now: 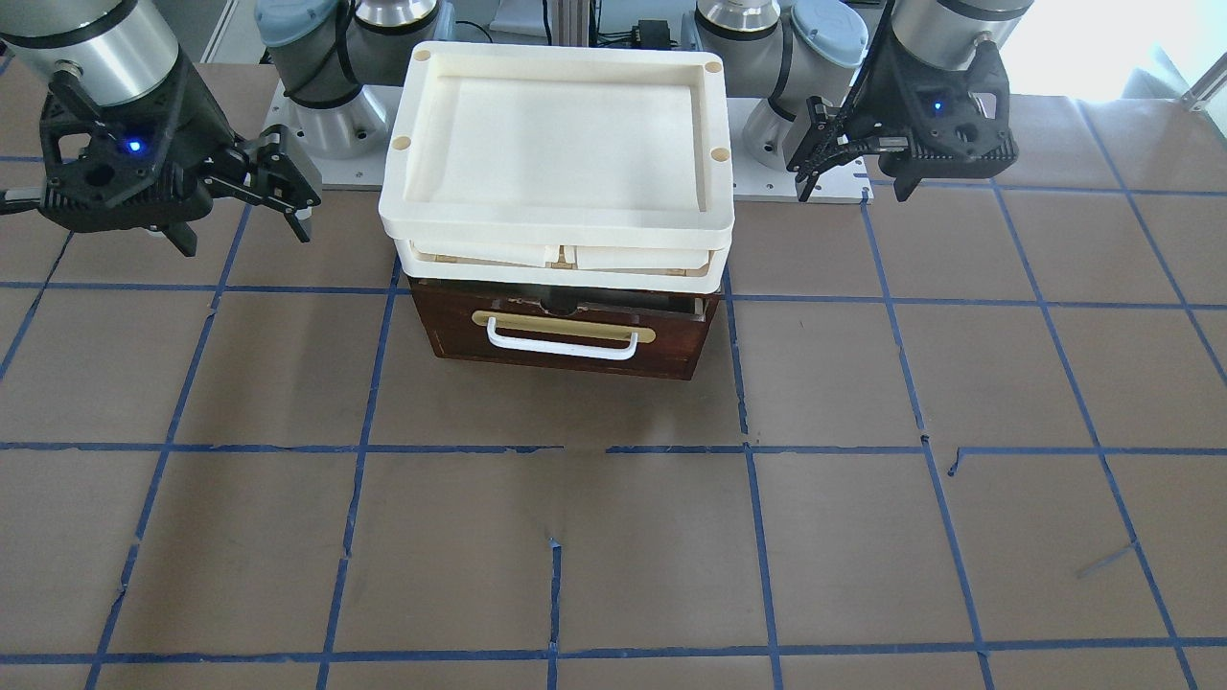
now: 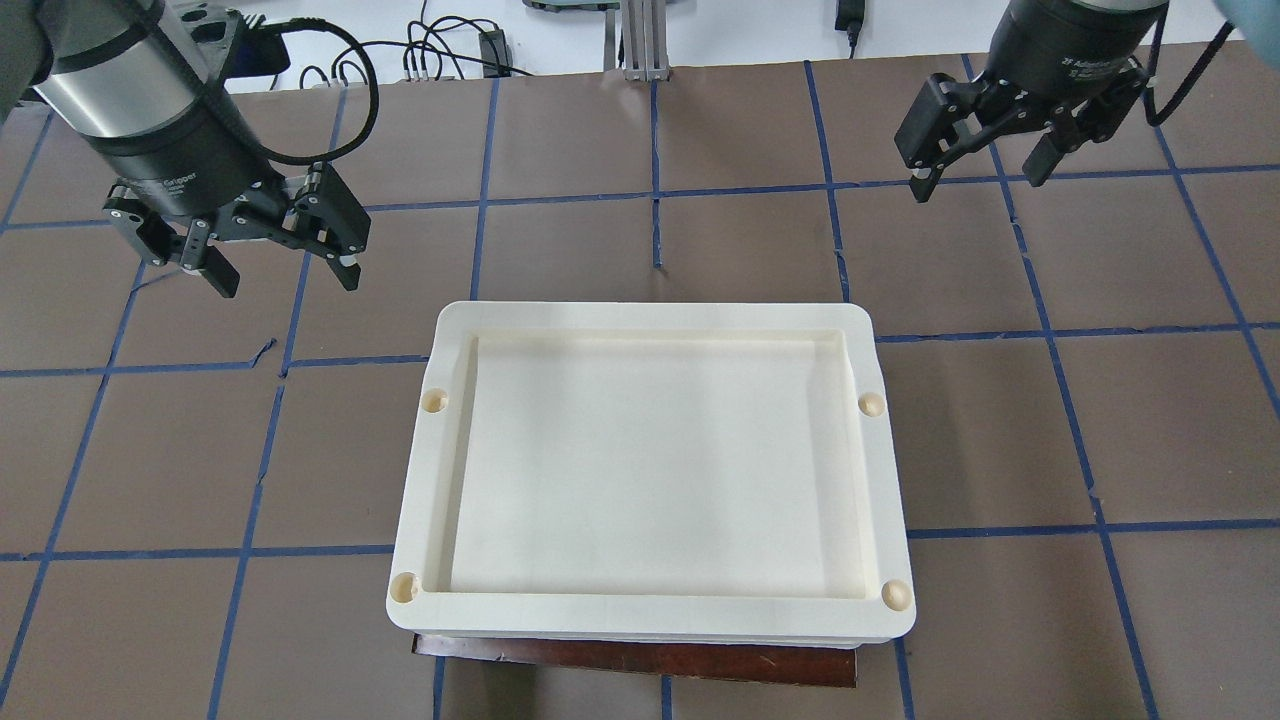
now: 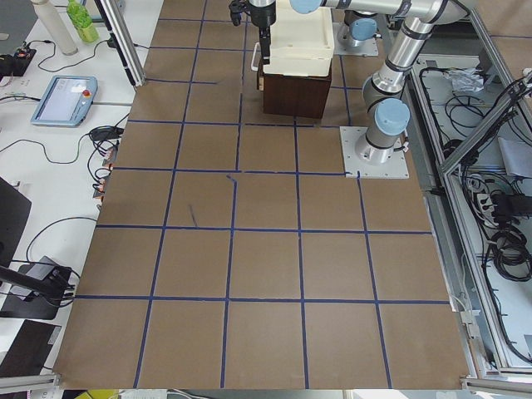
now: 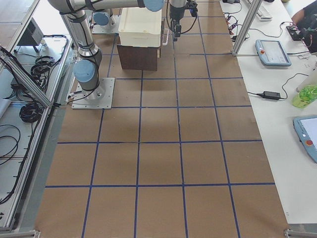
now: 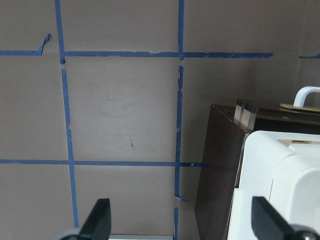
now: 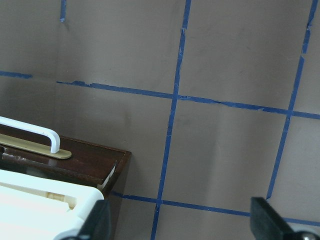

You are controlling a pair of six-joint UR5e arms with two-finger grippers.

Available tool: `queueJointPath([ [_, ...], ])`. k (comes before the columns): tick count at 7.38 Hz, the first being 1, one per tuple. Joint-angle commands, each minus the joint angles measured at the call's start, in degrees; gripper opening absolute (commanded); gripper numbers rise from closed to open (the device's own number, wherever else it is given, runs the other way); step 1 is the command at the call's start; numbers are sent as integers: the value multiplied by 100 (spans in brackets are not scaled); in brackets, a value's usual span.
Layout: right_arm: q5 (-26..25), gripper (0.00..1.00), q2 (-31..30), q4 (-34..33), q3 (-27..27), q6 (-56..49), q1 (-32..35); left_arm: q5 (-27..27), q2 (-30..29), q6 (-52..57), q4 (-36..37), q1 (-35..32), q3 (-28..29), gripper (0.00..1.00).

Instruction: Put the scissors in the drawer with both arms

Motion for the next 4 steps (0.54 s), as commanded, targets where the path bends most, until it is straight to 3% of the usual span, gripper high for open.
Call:
queueJointPath([
  [1,48,100,473,-430,-61,285,86,5,0,0,0,0,0,100],
  [4,92,100,1204,-1013,-62,595,586,5,0,0,0,0,0,100],
])
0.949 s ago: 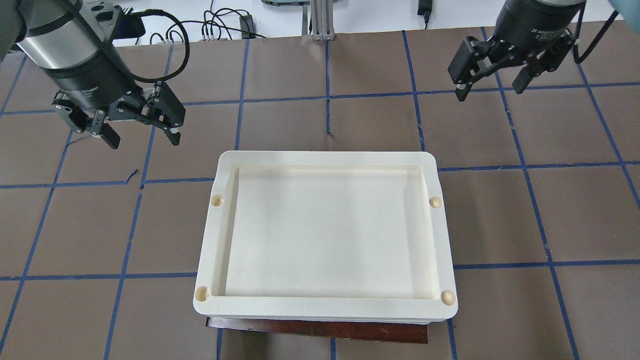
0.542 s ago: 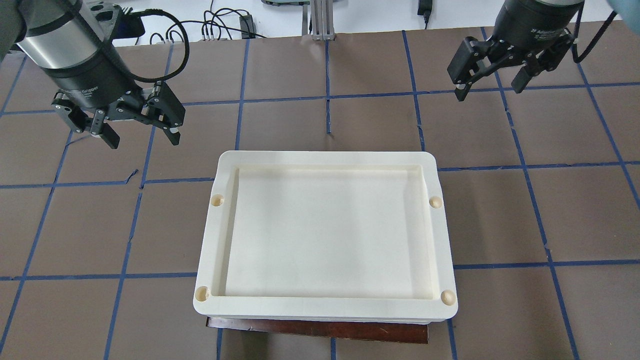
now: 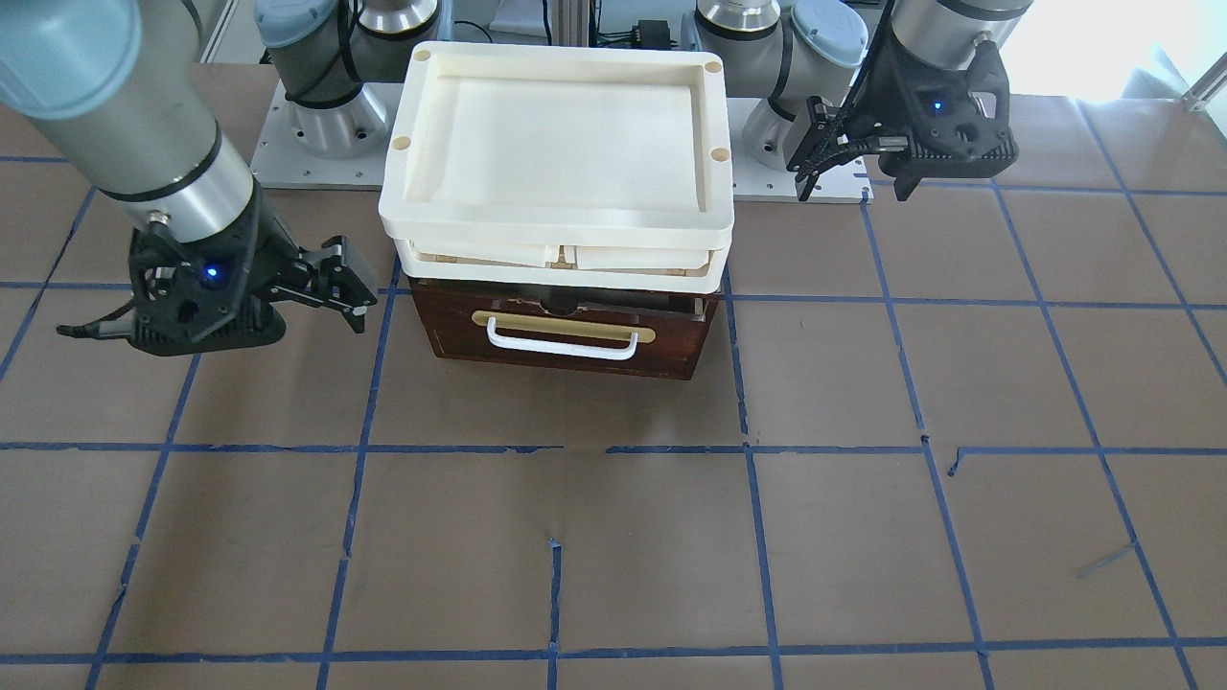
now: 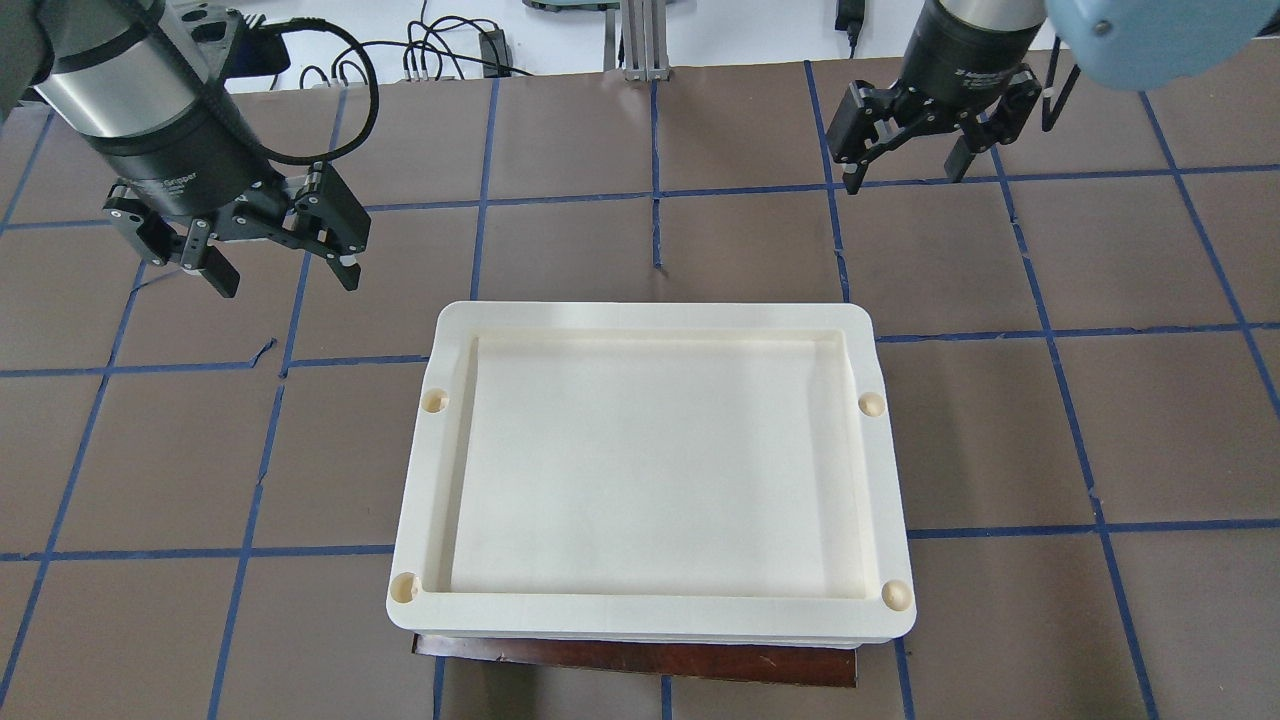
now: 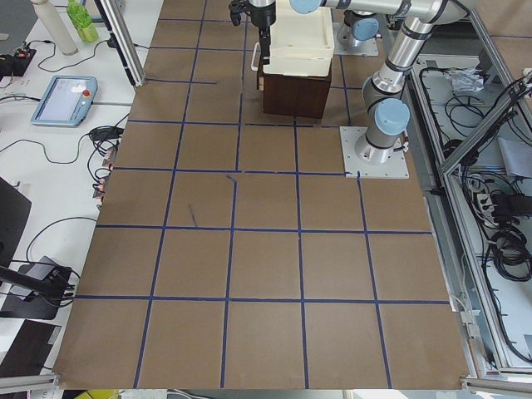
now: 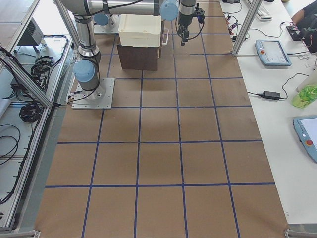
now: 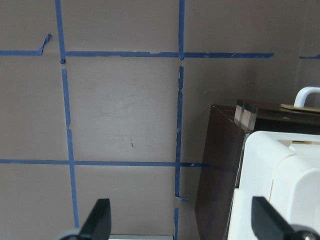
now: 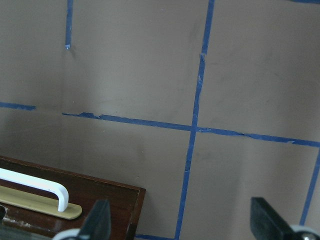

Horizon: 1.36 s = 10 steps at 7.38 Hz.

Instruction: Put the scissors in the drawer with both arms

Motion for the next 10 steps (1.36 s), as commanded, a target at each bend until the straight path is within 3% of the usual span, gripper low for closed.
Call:
queueJointPath([
  [1,38,100,536,-268,18,213,211,2,0,0,9,0,0,100],
  [5,47,100,811,-217,580,170,396,-7,0,9,9,0,0,100],
  [10,214,100,776,214,660,460,817,-7,-9,9,9,0,0,100],
])
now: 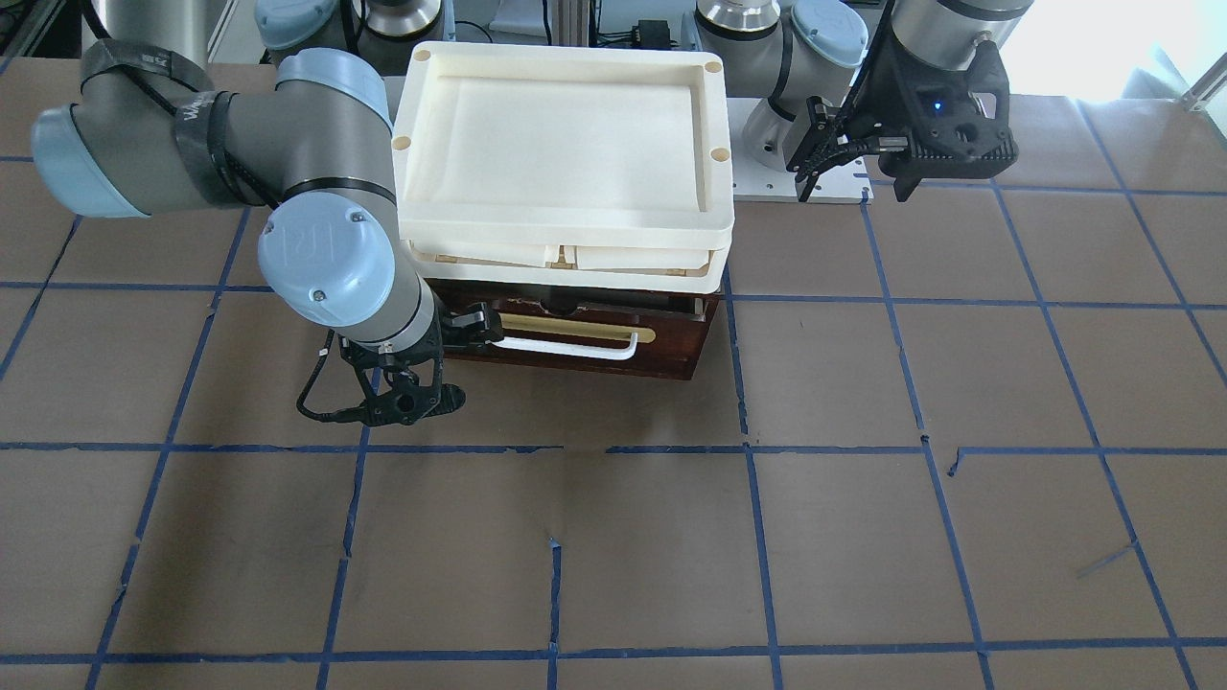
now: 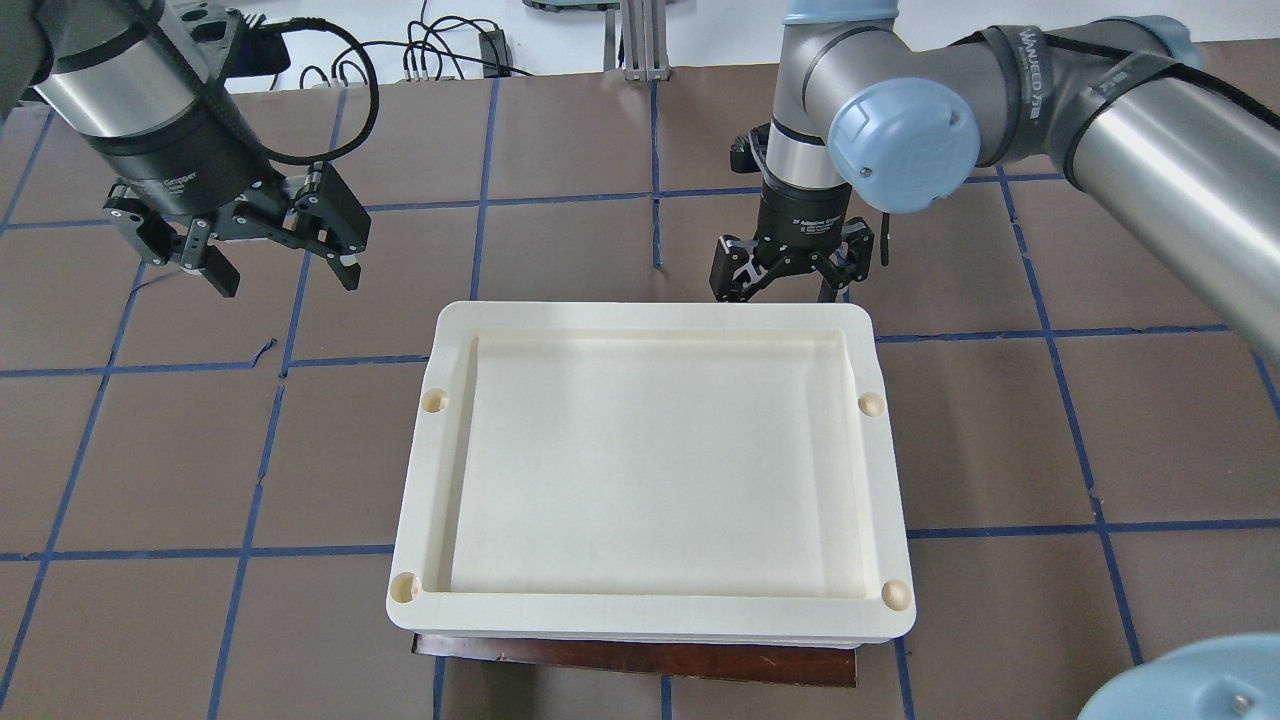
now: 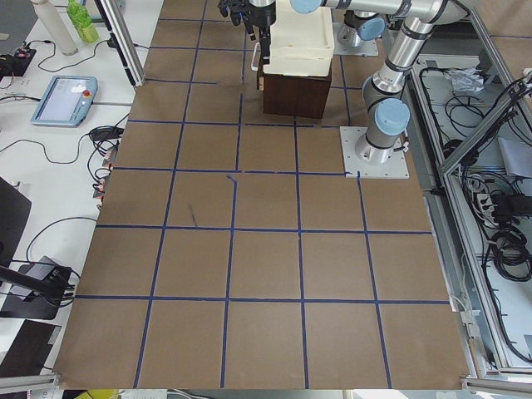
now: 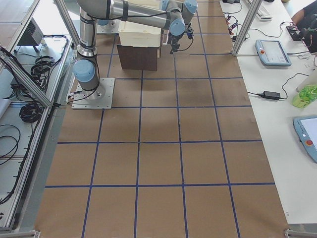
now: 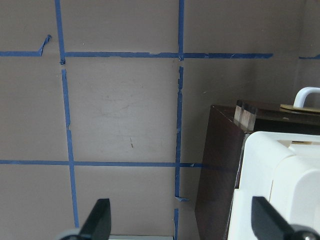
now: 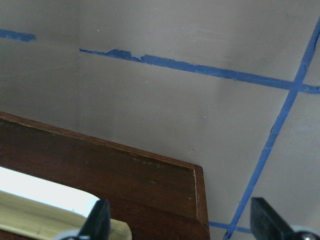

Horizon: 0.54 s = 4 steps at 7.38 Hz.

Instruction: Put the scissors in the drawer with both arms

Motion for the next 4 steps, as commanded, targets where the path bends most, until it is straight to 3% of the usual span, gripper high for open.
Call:
queueJointPath([
  [1,-3,100,-21,264,5,50,38,0,2,-9,4,0,0,100],
  [4,-12,100,-100,537,5,41,21,0,-7,0,4,0,0,100],
])
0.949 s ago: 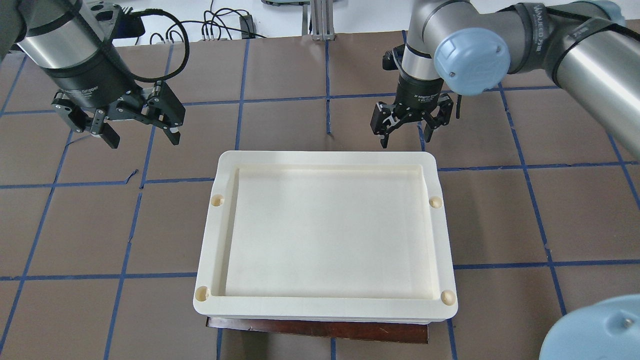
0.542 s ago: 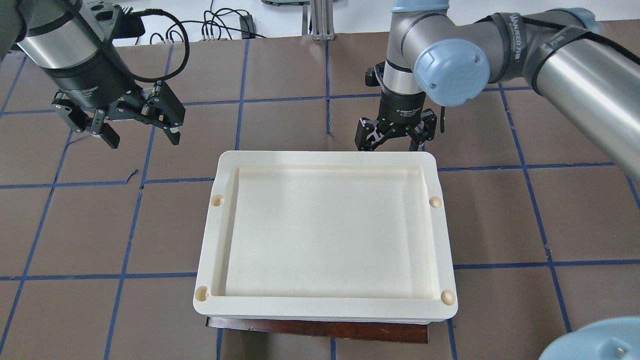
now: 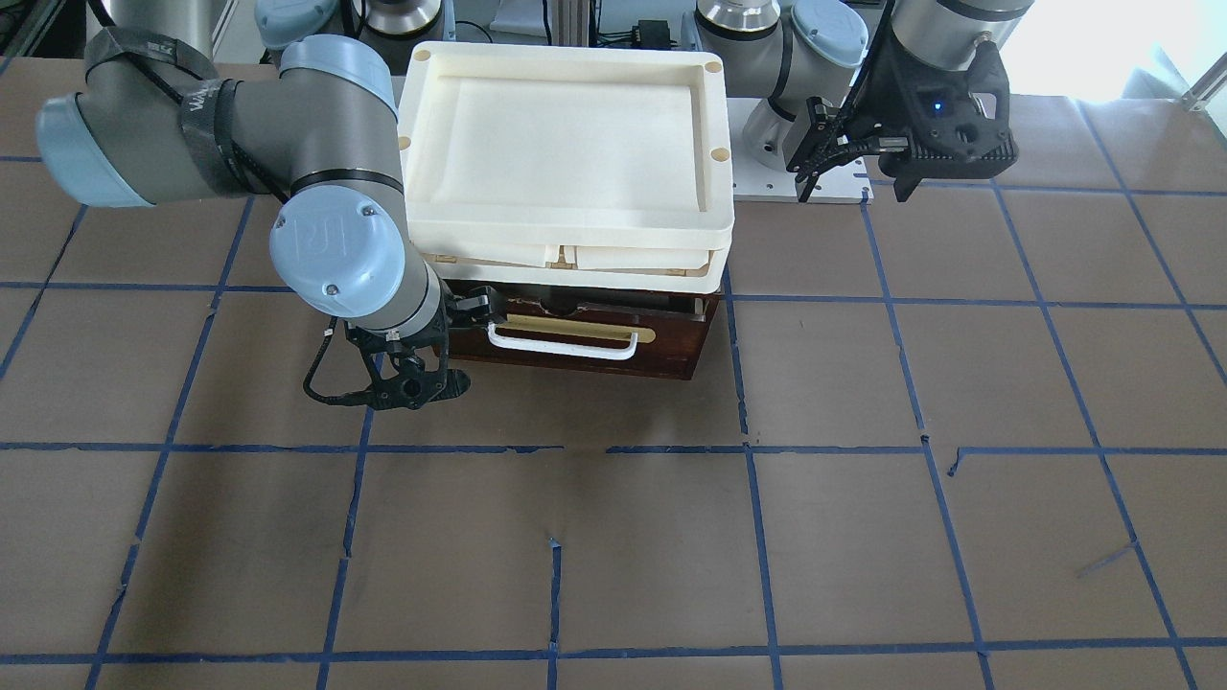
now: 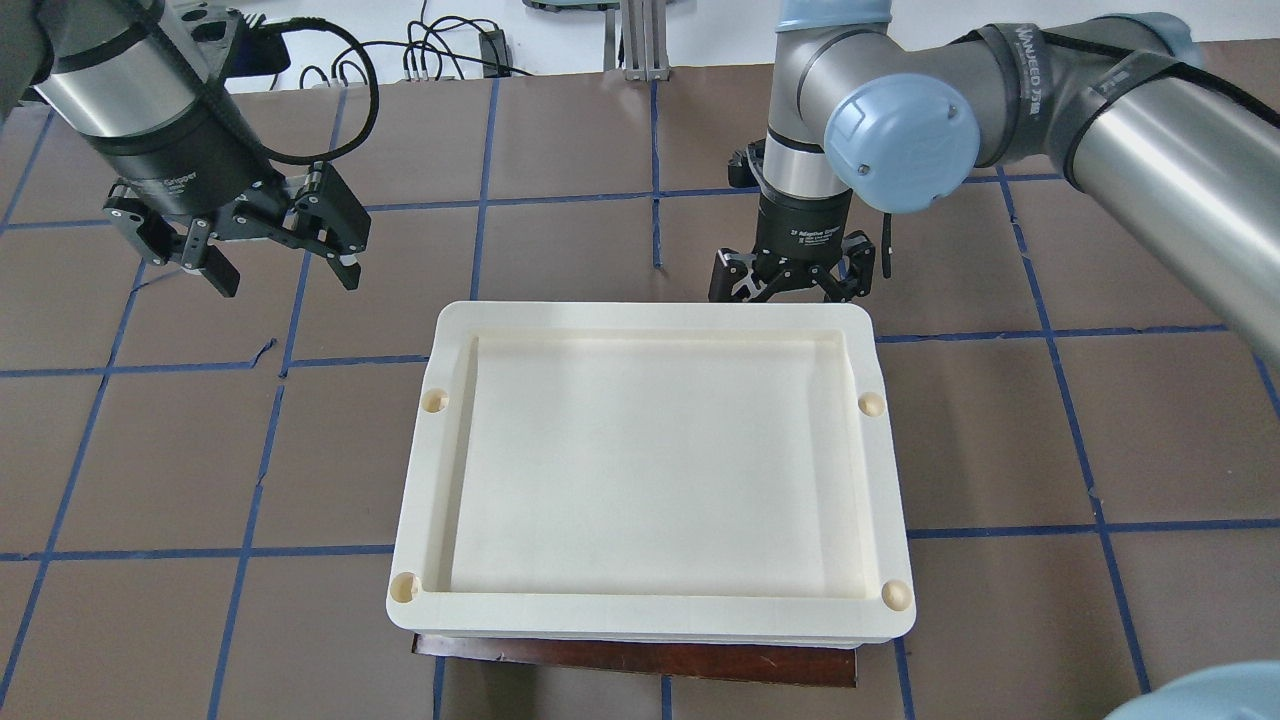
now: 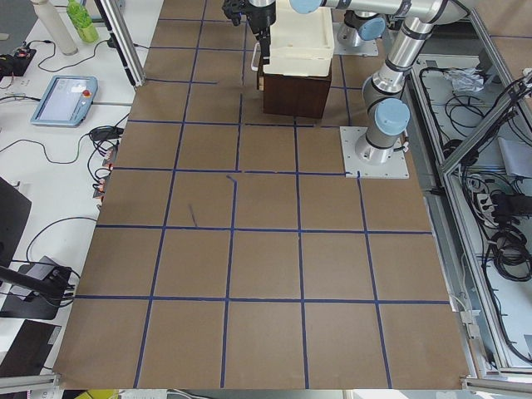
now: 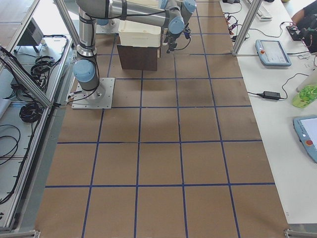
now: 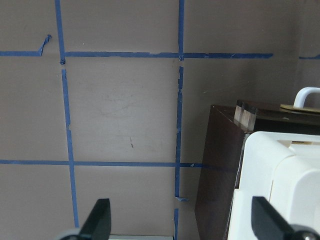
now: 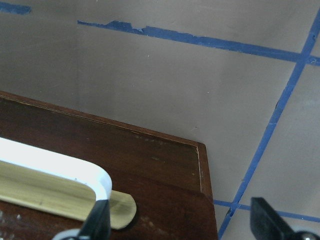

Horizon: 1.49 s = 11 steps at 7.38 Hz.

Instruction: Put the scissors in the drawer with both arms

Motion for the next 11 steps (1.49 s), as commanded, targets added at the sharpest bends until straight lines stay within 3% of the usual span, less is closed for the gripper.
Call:
queueJointPath([
  [1,-1,100,-13,215,3,-10,-3,0,-7,5,0,0,0,100],
  [11,7,99,-22,365,11,113,67,0,-25,-4,0,0,9,100],
])
